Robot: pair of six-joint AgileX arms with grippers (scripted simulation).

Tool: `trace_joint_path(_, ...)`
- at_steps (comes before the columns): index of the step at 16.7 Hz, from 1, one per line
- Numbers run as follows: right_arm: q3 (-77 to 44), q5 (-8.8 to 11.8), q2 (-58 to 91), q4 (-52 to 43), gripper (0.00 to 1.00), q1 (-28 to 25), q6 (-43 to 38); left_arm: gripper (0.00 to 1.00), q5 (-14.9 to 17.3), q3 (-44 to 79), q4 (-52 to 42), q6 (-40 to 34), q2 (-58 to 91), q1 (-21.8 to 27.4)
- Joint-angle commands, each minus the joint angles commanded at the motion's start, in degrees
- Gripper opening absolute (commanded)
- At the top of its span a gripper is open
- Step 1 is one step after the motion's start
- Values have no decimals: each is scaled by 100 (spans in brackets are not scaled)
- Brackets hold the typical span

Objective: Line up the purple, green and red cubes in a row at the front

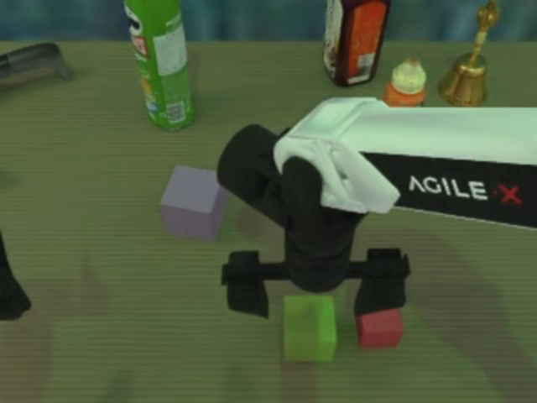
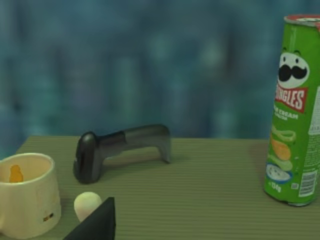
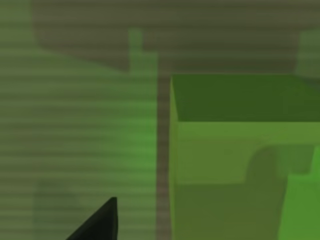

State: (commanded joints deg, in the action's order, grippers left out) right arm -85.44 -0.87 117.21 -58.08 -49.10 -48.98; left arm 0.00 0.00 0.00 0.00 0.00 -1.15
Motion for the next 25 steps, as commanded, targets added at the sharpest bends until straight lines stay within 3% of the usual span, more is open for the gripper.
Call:
trace_joint_path(8,-287,2,-211,-444,100,16,15,100,0,1,-1,-1,1,0)
trace_joint_path(12,141,-202,-770,-157,100,256,332,100,15,581,-397,-59,584,152)
trace_joint_path(19,2309,-760,-3846,1214,100,1464,1682,100,11,3551,-2234,-313,3917,772)
trace_joint_path(25,5090,-875,-7497,2887,100,2935,3184,100,11,6638,-4319,-576,7921,1453)
